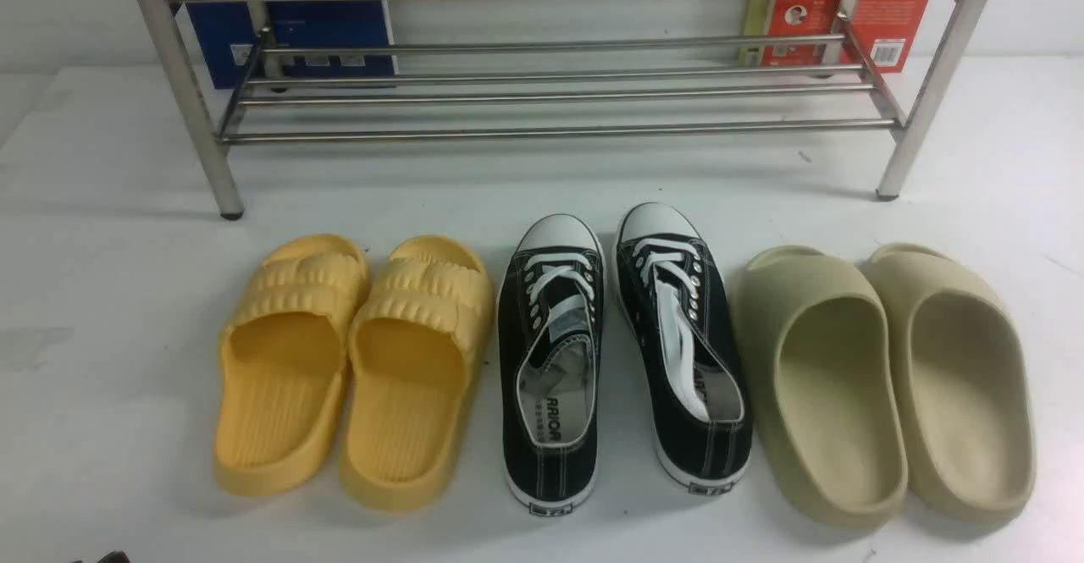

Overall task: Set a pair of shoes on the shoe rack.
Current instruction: Use the left arm to grab the shoe closest to it

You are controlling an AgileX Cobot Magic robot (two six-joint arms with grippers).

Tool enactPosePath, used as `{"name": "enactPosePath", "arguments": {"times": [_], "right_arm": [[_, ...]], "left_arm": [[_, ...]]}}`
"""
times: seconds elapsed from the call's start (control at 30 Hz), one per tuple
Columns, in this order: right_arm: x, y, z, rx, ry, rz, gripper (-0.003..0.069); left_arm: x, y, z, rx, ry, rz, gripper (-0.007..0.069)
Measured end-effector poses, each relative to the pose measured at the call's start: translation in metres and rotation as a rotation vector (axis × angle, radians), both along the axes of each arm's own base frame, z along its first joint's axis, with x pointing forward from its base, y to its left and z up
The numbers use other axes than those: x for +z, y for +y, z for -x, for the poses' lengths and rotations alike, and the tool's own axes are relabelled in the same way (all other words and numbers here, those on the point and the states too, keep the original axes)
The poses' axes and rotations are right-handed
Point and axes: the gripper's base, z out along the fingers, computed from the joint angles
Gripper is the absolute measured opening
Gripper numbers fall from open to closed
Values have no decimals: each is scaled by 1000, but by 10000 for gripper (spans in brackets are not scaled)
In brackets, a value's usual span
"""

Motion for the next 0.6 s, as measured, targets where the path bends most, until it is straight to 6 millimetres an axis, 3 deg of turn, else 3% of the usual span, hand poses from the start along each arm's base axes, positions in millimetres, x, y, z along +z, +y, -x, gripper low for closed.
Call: {"name": "enactPosePath", "arguments": {"times": [0.6], "right_arm": [[0,0,0,0,0,0,47]], "left_arm": [[0,0,0,0,0,0,236]]}}
